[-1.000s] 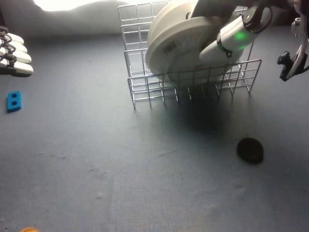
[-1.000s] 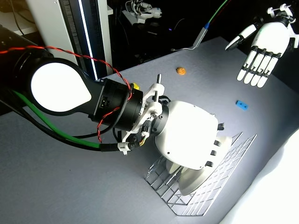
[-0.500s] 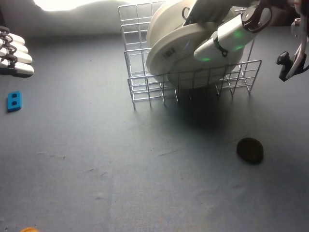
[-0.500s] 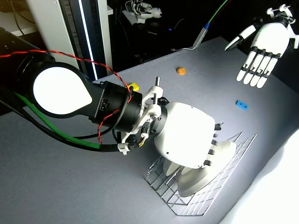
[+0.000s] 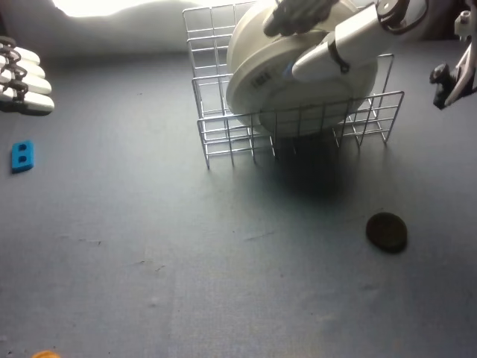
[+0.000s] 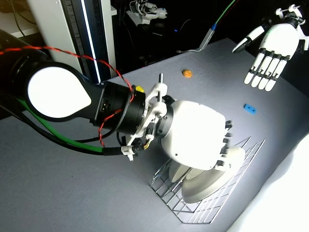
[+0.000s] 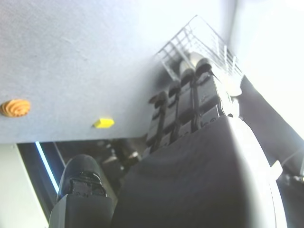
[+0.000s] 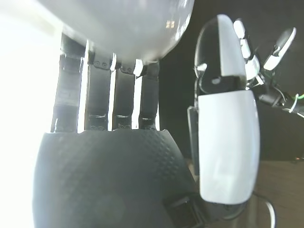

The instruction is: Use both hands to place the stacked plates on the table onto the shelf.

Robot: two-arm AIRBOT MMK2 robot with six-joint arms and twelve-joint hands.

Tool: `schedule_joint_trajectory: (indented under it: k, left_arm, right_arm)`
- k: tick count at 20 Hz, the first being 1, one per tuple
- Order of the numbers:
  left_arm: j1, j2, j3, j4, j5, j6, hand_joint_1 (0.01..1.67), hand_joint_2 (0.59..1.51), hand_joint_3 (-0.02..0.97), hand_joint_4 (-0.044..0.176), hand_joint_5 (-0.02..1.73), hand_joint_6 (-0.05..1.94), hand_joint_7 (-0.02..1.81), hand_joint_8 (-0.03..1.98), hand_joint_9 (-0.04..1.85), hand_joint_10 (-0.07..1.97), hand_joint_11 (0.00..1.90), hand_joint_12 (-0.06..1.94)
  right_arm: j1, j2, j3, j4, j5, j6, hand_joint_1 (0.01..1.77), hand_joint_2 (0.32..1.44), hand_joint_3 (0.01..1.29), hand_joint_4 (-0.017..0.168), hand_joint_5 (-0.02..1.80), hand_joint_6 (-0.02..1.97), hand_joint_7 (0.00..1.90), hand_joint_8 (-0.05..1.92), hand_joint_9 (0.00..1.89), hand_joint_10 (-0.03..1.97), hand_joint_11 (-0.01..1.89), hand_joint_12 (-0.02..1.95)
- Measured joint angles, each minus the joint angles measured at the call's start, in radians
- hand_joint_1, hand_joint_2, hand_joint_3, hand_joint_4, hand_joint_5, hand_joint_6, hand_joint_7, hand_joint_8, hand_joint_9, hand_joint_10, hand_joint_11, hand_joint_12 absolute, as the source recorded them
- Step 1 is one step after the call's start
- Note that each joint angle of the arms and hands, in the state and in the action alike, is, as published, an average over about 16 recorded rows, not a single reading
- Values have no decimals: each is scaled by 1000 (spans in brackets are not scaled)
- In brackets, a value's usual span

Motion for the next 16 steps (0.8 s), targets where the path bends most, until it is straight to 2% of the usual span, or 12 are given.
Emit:
schedule_joint_trajectory:
  k: [4,7,16]
  left_arm:
    - [-20,1,-27,4,-4,9,13,1114,12,7,22,13,20,9,17,8,14,2]
    - [-42,4,-58,9,-8,21,13,1114,12,7,22,13,21,9,17,7,14,1]
    - [-91,14,-175,25,-11,62,12,1120,11,8,53,12,53,9,37,7,26,13]
  right_arm:
    - [23,23,-25,-1,17,-47,922,1000,12,-3,722,20,760,17,753,17,270,1260]
    - [40,53,-67,28,34,-138,884,1003,12,-2,674,18,709,17,690,17,183,1267]
    - [56,198,-277,219,125,-543,781,996,12,0,610,18,655,18,628,14,116,1207]
